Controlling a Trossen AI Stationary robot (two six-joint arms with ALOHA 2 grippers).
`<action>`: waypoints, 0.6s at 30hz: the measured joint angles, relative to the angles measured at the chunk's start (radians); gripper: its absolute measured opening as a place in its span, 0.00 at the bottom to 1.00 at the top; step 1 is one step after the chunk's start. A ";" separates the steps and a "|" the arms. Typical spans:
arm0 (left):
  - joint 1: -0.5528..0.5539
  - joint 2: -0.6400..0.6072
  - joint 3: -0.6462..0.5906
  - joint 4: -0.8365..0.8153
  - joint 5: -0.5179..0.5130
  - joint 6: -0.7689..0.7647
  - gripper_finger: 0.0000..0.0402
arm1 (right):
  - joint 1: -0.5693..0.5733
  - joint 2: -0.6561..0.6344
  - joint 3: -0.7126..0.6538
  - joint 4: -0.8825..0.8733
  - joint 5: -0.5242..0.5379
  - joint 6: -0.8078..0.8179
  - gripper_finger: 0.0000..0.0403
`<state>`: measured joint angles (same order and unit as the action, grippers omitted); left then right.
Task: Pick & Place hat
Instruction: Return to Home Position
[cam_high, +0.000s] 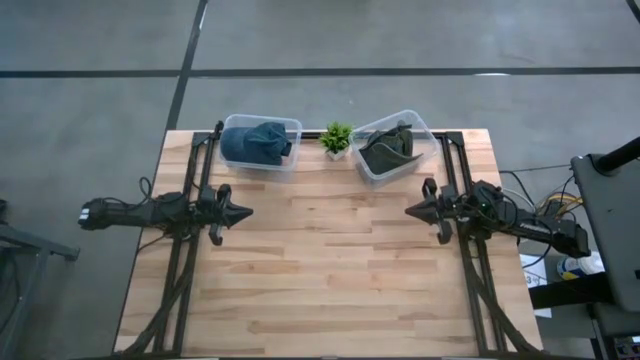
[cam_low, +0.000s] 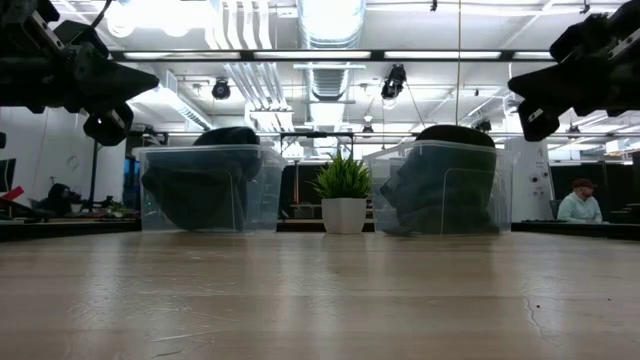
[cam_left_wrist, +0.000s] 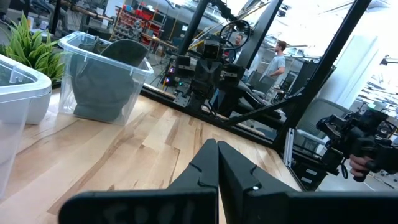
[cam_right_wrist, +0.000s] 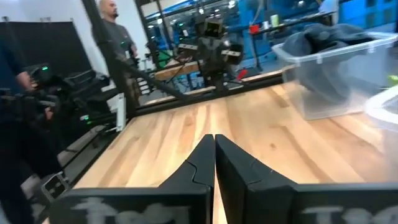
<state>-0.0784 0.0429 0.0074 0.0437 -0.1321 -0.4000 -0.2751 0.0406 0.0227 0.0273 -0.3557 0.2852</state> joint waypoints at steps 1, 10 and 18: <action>0.000 0.000 0.000 0.000 0.000 0.000 0.00 | 0.012 0.000 0.000 0.000 -0.001 0.000 0.02; 0.000 0.000 0.000 0.000 0.000 0.000 0.00 | 0.139 -0.001 -0.008 0.014 0.076 0.036 0.02; 0.000 0.000 0.000 0.000 0.000 0.000 0.00 | 0.334 -0.002 -0.014 0.084 0.257 0.040 0.02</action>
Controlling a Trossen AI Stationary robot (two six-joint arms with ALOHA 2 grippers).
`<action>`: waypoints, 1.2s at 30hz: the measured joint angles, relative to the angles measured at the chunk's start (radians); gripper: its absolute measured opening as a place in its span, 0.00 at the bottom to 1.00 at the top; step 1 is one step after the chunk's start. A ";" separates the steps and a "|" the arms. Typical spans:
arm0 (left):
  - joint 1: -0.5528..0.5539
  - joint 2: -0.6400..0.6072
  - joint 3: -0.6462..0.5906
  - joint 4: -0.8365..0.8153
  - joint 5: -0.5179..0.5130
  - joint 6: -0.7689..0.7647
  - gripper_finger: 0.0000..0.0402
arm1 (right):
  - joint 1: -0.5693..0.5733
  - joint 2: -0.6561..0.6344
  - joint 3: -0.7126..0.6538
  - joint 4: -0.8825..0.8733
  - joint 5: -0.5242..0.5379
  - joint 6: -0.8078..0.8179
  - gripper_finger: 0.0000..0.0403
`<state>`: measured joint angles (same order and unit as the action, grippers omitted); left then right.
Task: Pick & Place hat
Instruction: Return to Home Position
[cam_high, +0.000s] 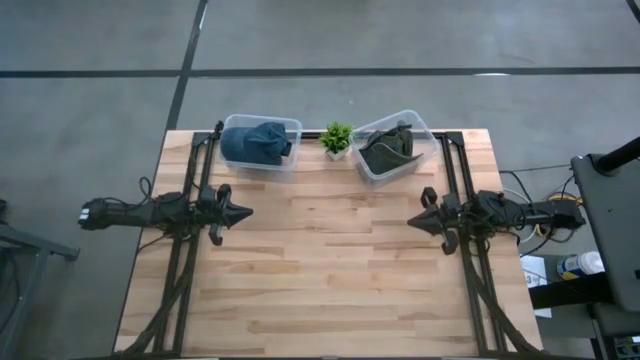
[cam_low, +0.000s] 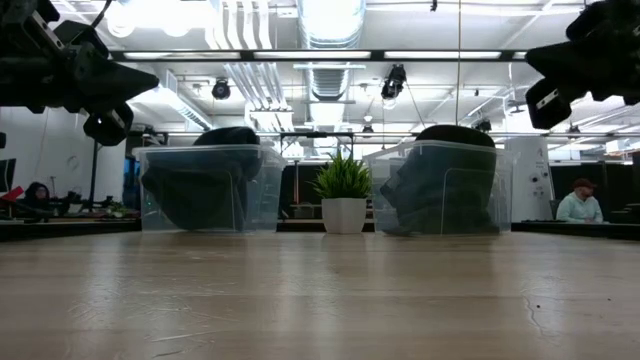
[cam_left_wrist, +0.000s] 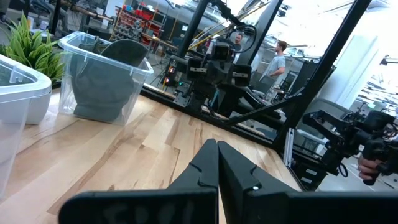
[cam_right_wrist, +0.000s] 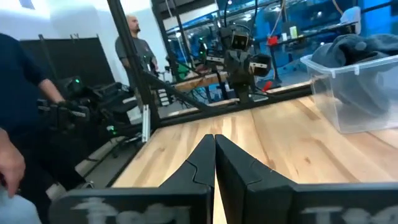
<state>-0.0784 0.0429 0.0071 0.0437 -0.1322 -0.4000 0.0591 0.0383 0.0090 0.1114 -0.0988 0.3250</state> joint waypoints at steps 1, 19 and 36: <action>0.000 0.000 0.000 0.000 0.000 0.000 0.00 | 0.027 0.000 0.000 -0.001 0.033 -0.012 0.02; 0.000 0.000 0.000 0.000 0.000 0.000 0.00 | 0.134 -0.039 0.000 -0.046 0.204 -0.162 0.02; 0.000 0.000 0.000 0.000 0.000 0.000 0.00 | 0.055 -0.039 0.000 -0.087 0.167 -0.255 0.02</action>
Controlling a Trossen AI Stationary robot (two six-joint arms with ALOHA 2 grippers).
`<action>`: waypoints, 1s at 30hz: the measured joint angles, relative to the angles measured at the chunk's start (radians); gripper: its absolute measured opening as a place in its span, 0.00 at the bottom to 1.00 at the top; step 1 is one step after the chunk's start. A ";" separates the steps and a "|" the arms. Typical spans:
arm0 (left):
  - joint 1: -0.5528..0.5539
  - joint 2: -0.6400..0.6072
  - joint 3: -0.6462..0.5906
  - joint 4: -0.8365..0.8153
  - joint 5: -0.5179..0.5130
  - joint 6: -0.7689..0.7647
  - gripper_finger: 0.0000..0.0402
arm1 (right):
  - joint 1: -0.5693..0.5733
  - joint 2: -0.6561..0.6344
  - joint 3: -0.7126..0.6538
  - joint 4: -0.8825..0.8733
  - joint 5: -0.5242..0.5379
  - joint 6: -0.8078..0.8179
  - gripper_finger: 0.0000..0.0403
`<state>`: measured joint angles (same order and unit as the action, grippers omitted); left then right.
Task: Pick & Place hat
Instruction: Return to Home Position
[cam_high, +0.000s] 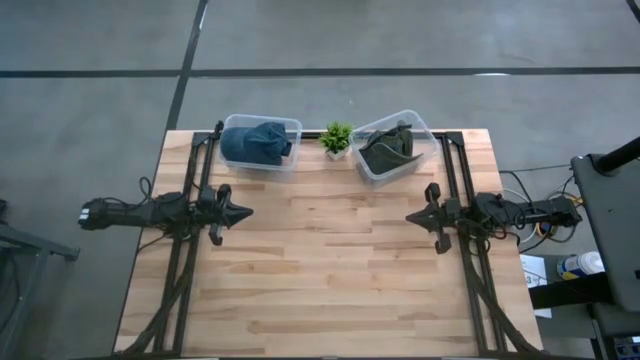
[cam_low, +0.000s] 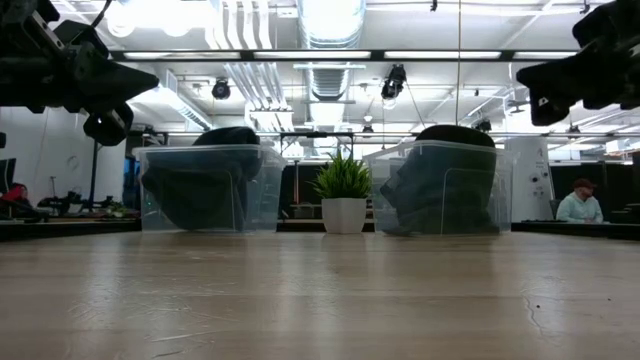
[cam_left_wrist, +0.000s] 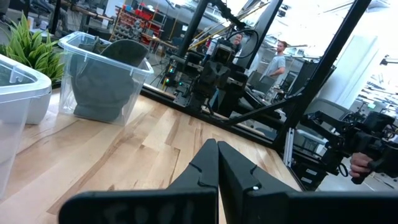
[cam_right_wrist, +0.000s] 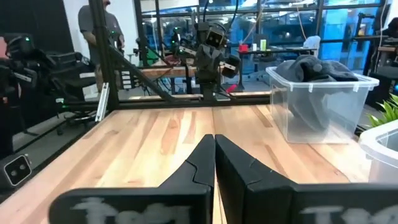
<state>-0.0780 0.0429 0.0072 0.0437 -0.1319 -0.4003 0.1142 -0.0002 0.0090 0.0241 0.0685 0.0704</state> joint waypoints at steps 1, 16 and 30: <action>0.000 0.000 0.000 0.000 0.000 0.000 0.00 | 0.000 0.000 0.000 -0.001 0.000 0.001 0.02; 0.000 0.000 0.000 0.000 0.000 0.000 0.00 | 0.000 0.006 0.000 -0.002 0.002 0.122 0.02; 0.000 0.000 0.000 0.000 0.000 0.000 0.00 | 0.000 0.010 0.000 -0.002 0.002 0.087 0.02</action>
